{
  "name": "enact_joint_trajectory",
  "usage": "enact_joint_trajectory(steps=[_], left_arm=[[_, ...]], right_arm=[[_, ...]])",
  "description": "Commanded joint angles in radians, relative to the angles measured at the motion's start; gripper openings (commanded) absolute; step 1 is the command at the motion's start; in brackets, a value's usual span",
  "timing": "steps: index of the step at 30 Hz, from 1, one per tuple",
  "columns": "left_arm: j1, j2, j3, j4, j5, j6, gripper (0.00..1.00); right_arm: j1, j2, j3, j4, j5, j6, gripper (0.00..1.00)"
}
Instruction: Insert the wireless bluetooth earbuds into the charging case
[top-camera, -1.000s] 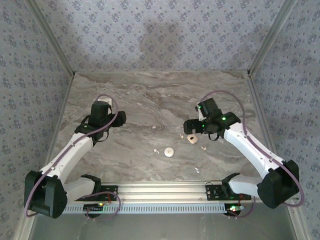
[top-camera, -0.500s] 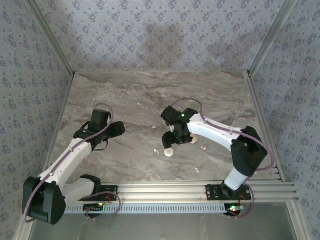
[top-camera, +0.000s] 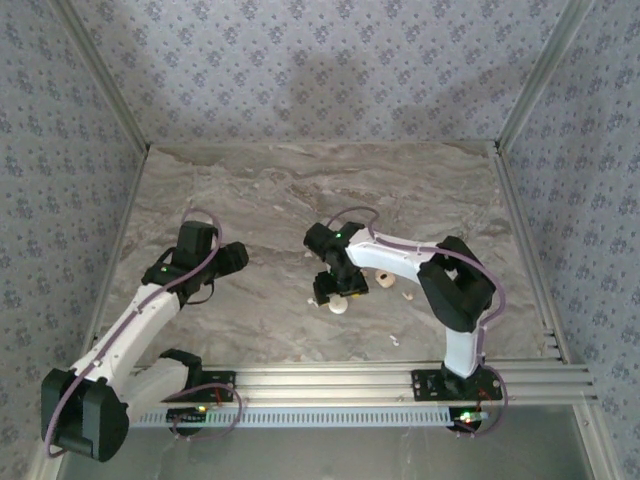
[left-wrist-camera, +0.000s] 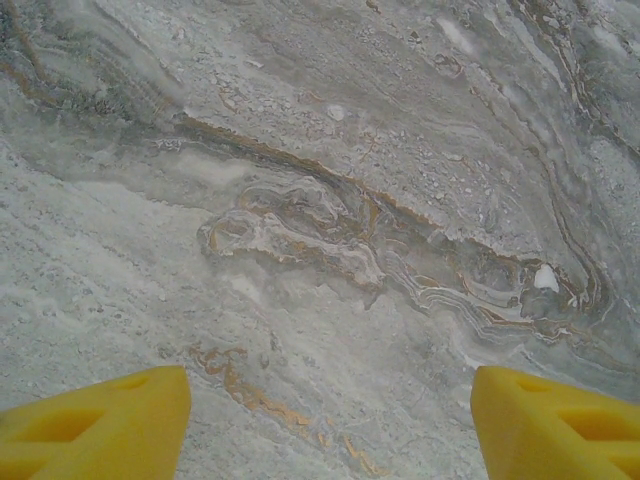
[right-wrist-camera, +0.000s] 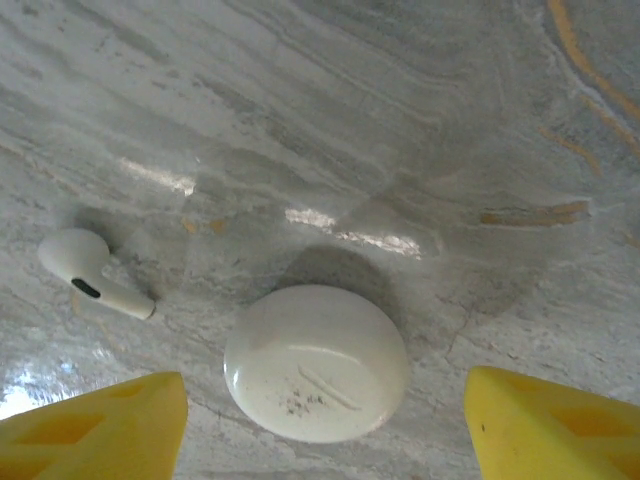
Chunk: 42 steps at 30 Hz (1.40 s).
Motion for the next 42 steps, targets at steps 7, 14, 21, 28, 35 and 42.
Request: enact_joint_trajectory(steps=[7, 14, 21, 28, 35, 42], left_arm=[[-0.006, -0.013, 0.006, -0.047, -0.01, 0.004, 0.75], [-0.005, -0.022, 0.003, -0.053, -0.014, -0.004, 0.75], [-0.005, -0.022, 0.006, -0.065, -0.006, -0.005, 0.75], [-0.004, -0.02, 0.002, -0.064, 0.002, 0.003, 0.75], [-0.006, -0.023, 0.002, 0.021, 0.102, 0.075, 0.74], [-0.088, -0.052, -0.029, 0.249, 0.254, 0.253, 0.7]], right_arm=[[0.013, 0.041, -0.01, 0.021, -0.012, 0.045, 0.7], [0.028, 0.06, -0.017, -0.01, 0.022, 0.046, 0.68], [0.03, 0.069, -0.027, -0.005, 0.029, 0.048, 0.64], [0.028, 0.046, -0.057, 0.034, 0.022, 0.059, 0.54], [-0.009, -0.098, -0.099, 0.134, 0.011, 0.109, 0.48], [-0.076, -0.398, -0.306, 0.488, 0.008, 0.154, 0.46]])
